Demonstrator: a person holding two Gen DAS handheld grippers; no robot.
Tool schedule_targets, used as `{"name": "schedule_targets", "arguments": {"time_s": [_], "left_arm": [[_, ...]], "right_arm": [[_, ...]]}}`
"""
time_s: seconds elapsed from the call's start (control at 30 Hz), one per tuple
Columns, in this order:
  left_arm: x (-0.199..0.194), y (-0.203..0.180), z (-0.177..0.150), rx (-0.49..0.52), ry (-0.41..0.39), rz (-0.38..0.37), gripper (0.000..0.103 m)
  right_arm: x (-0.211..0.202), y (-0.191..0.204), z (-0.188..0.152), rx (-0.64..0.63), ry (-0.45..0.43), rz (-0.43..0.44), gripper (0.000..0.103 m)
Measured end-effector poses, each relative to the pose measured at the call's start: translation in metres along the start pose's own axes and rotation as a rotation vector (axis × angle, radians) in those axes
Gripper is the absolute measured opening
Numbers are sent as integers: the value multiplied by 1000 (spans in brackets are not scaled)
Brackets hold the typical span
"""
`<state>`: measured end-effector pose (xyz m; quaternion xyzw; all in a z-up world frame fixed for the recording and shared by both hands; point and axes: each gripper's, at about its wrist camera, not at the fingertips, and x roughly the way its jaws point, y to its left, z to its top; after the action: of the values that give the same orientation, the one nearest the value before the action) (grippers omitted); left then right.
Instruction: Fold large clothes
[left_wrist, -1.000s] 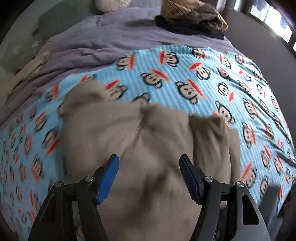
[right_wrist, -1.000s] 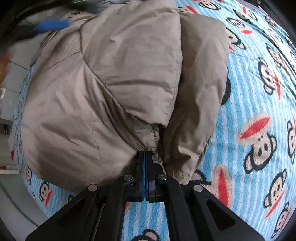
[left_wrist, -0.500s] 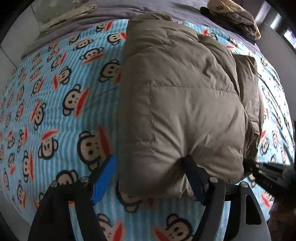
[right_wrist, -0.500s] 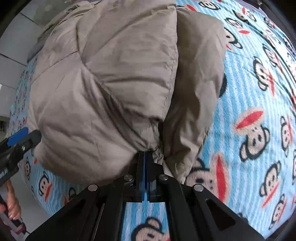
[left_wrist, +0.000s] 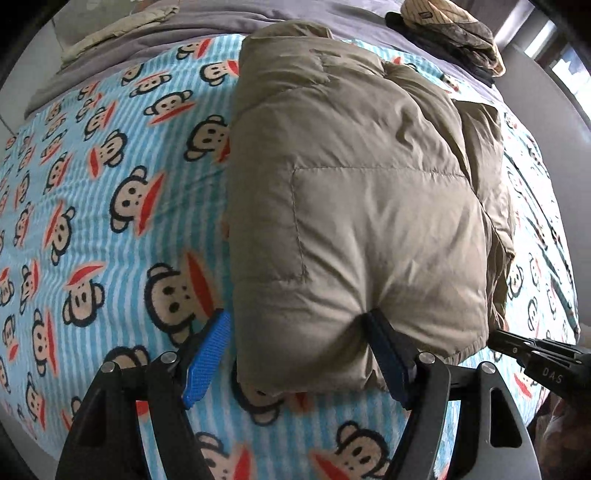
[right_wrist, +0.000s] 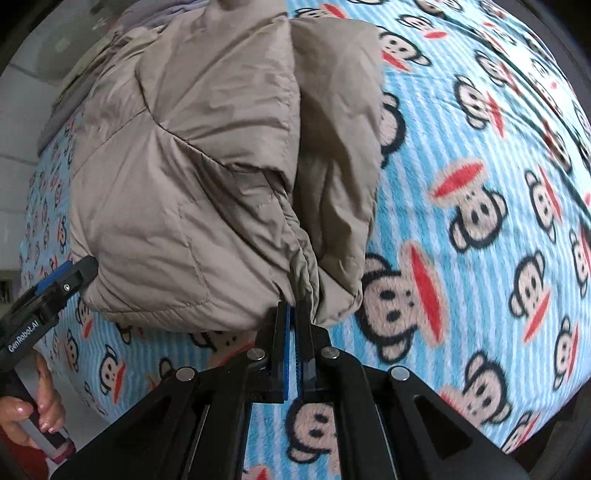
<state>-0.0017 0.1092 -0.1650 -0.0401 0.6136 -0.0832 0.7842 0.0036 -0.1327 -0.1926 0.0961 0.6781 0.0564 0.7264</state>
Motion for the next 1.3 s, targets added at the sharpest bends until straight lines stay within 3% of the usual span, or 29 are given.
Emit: {"name": "schedule_targets", "arguments": {"time_s": [0.27, 0.47, 0.63, 0.8, 1.3], "left_arm": [[5, 2, 3, 53, 33, -37, 76], [1, -1, 0, 43, 36, -14, 76], [0, 0, -5, 6, 57, -1, 76], [-1, 0, -8, 0, 69, 13, 76], [-13, -1, -11, 9, 63, 31, 76]], "right_arm": [[-15, 7, -20, 116, -52, -7, 3], [-32, 20, 3, 80, -109, -7, 3], [-7, 39, 15, -25, -50, -51, 3], [21, 36, 7, -13, 16, -63, 3], [-9, 14, -7, 18, -8, 10, 3]]}}
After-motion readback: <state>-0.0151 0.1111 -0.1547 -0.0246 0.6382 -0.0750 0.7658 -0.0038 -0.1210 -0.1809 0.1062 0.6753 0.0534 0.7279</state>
